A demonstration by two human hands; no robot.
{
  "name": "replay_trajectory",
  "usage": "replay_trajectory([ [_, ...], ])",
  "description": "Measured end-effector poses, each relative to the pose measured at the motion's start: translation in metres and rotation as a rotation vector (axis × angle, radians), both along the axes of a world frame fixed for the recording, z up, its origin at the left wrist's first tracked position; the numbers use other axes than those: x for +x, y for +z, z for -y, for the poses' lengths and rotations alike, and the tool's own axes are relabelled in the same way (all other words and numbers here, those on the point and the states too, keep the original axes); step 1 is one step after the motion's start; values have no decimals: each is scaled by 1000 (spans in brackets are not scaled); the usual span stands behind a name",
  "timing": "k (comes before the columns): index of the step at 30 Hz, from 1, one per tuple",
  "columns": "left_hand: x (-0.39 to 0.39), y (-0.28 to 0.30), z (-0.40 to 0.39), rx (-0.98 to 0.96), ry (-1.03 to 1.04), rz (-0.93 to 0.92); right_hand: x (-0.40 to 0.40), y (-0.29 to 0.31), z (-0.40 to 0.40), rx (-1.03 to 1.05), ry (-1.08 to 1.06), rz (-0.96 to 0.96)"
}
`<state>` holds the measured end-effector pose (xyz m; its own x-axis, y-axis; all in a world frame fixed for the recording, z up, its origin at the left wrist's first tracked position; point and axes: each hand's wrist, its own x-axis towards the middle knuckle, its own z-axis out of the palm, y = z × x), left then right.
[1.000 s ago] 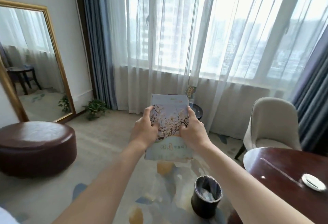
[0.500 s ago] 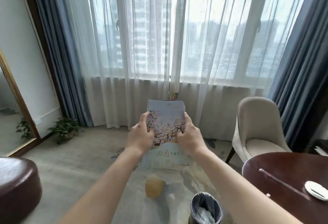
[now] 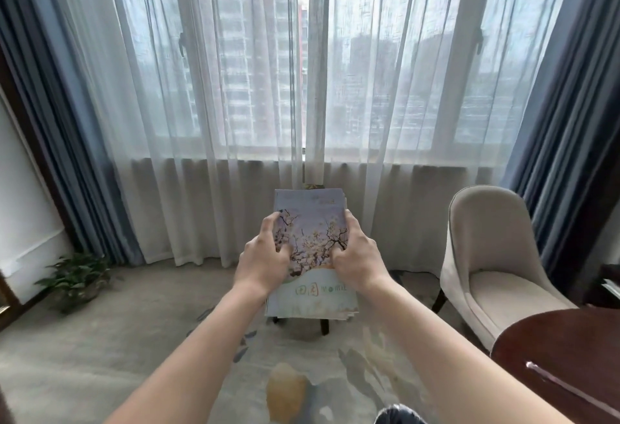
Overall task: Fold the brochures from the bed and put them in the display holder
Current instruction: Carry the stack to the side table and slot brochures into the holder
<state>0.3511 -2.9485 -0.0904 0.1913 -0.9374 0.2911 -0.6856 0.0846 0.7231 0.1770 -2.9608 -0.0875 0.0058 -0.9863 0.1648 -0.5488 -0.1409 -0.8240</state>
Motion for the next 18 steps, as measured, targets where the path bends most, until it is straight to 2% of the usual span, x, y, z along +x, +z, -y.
replay_trajectory([
  [9,6,-18,163,20,22,-5,6,-14,162,48,21,-23],
  [18,36,-34,293,79,46,1,34,-25,294,85,44,-65],
])
